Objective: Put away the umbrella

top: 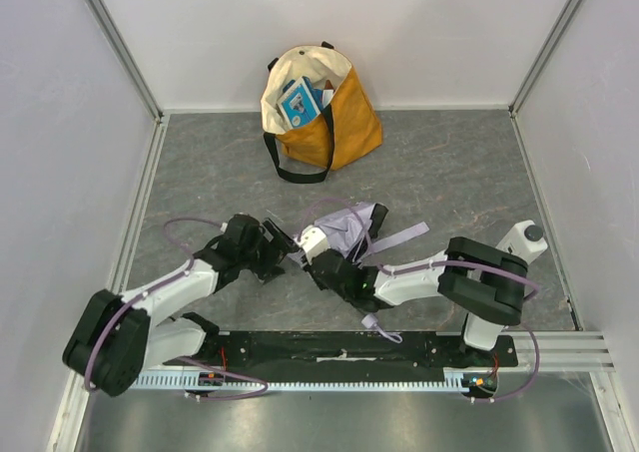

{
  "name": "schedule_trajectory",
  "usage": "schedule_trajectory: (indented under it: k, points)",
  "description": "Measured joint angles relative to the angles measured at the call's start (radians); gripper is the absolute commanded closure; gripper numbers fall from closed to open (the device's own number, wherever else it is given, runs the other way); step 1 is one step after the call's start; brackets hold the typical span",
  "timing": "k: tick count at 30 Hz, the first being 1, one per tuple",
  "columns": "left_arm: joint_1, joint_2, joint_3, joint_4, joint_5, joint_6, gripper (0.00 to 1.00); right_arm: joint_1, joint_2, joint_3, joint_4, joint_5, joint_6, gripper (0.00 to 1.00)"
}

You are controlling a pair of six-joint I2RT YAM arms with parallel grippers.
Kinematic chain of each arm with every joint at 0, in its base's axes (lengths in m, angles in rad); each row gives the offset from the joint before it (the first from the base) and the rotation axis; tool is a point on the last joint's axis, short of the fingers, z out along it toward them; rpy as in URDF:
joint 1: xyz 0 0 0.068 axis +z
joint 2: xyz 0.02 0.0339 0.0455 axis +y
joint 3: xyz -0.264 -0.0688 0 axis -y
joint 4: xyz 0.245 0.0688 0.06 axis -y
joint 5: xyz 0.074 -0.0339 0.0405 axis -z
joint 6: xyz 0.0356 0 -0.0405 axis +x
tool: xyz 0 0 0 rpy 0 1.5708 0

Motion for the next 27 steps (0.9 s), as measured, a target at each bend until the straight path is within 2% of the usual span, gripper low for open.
schedule_trajectory:
  k: [9,12,20,27]
  points:
    - [0.053,-0.431,-0.225,0.182,-0.048,0.038,0.06,-0.220,-0.007,-0.071,0.183,-0.481,0.063,1.00]
    - [0.062,-0.508,-0.275,0.240,-0.043,0.050,0.05,-0.285,0.035,-0.066,0.248,-0.667,0.103,1.00]
    - [0.071,-0.565,-0.377,0.277,-0.008,0.040,0.06,-0.403,0.150,-0.047,0.389,-1.069,0.247,1.00]
    - [0.071,-0.546,-0.382,0.264,0.018,-0.029,0.04,-0.473,0.265,0.023,0.445,-1.279,0.387,1.00]
